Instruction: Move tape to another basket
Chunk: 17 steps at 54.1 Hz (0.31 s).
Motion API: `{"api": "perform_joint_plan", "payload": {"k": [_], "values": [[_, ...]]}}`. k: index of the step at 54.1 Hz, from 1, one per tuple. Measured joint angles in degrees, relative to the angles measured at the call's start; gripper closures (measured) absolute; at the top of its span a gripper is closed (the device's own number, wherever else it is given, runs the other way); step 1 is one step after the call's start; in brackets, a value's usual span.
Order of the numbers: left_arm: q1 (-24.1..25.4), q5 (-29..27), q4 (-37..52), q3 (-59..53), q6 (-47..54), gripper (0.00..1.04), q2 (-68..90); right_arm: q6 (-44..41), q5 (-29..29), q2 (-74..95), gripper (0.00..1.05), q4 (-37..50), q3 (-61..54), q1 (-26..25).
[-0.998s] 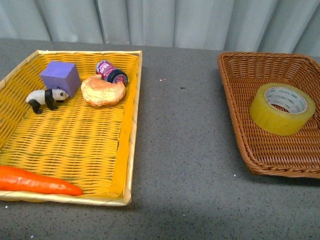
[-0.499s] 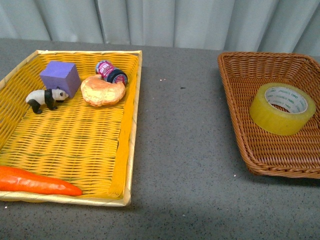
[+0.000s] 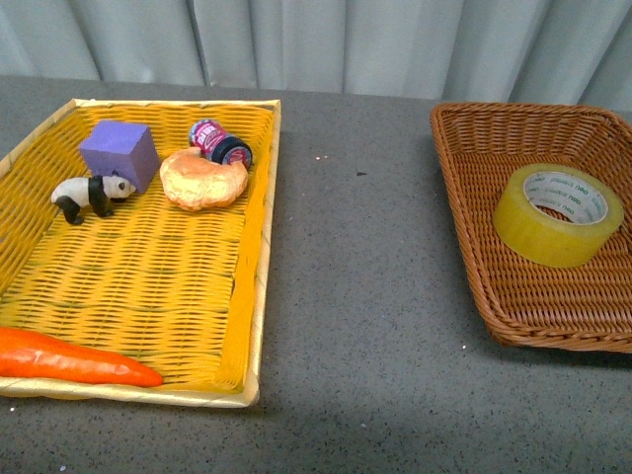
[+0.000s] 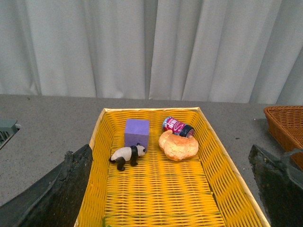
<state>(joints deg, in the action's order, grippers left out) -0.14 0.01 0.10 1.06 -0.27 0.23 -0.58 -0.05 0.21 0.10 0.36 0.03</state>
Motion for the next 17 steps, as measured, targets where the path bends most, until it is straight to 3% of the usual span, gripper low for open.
{"api": "perform_joint_plan", "payload": {"k": [17], "values": [[0.00,0.00,0.00,0.00,-0.02,0.07,0.00,0.00,0.00,0.00,0.09,0.00,0.00,0.00]]}}
